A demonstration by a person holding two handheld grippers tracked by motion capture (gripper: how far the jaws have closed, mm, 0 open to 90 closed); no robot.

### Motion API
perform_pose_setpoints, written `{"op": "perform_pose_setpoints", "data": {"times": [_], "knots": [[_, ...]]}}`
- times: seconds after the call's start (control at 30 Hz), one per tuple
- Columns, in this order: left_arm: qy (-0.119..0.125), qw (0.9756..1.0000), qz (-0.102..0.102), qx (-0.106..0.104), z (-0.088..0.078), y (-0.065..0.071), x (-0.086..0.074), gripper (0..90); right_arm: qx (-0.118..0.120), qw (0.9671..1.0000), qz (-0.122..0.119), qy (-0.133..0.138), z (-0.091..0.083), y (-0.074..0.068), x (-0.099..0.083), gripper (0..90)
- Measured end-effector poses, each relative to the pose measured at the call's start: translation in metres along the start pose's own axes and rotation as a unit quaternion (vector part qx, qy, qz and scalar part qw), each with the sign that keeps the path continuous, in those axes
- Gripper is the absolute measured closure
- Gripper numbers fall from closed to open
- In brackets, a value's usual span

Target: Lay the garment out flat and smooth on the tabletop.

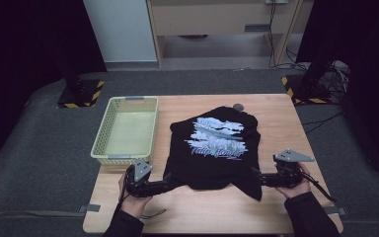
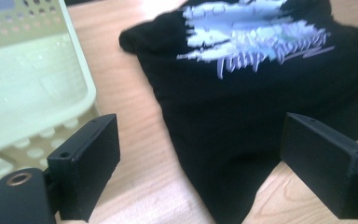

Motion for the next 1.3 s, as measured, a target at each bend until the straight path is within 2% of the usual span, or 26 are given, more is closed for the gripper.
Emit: {"op": "perform_pose_setpoints", "data": {"times": [0.17, 0.23, 0.3, 0.5, 0.6, 0.87, 1.1, 1.3], "knots": [[-0.018, 0.9997, 0.013, 0.008, 0.009, -0.002, -0.015, 10.3, -0.003, 0.9999, -0.005, -0.013, 0.003, 0.001, -0.008, 3.7], [-0.028, 0.9996, -0.002, -0.004, 0.012, -0.002, -0.022, 9.8, -0.006, 0.9998, -0.010, -0.014, 0.004, 0.001, -0.010, 3.9], [-0.039, 0.9992, -0.002, -0.004, 0.015, -0.002, -0.028, 9.0, -0.015, 0.9995, -0.019, -0.021, 0.007, 0.001, -0.013, 3.8], [-0.058, 0.9983, 0.008, 0.007, 0.023, -0.005, -0.036, 8.1, -0.025, 0.9979, -0.030, -0.052, 0.019, 0.002, -0.025, 3.6], [-0.066, 0.9978, 0.010, -0.004, 0.028, -0.003, -0.039, 8.1, -0.025, 0.9974, -0.026, -0.062, 0.023, 0.003, -0.029, 3.7], [-0.082, 0.9963, 0.026, -0.004, 0.039, -0.001, -0.042, 8.1, -0.036, 0.9957, -0.032, -0.079, 0.028, 0.006, -0.035, 3.8], [-0.101, 0.9940, 0.041, -0.004, 0.043, 0.002, -0.046, 8.1, -0.058, 0.9912, -0.042, -0.111, 0.037, 0.010, -0.044, 3.3], [-0.099, 0.9942, 0.043, -0.004, 0.042, 0.003, -0.047, 8.6, -0.074, 0.9876, -0.059, -0.125, 0.039, 0.012, -0.049, 3.8]]}}
Point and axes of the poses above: each handheld gripper's, and its own axes: z roughly forward along the jaws, x roughly out of its top, y roughly to its right, the point moved 6 cm from there along z, roughly forward along the jaws, and after that the axes turned 14 degrees about z, right-handed, at the moved point
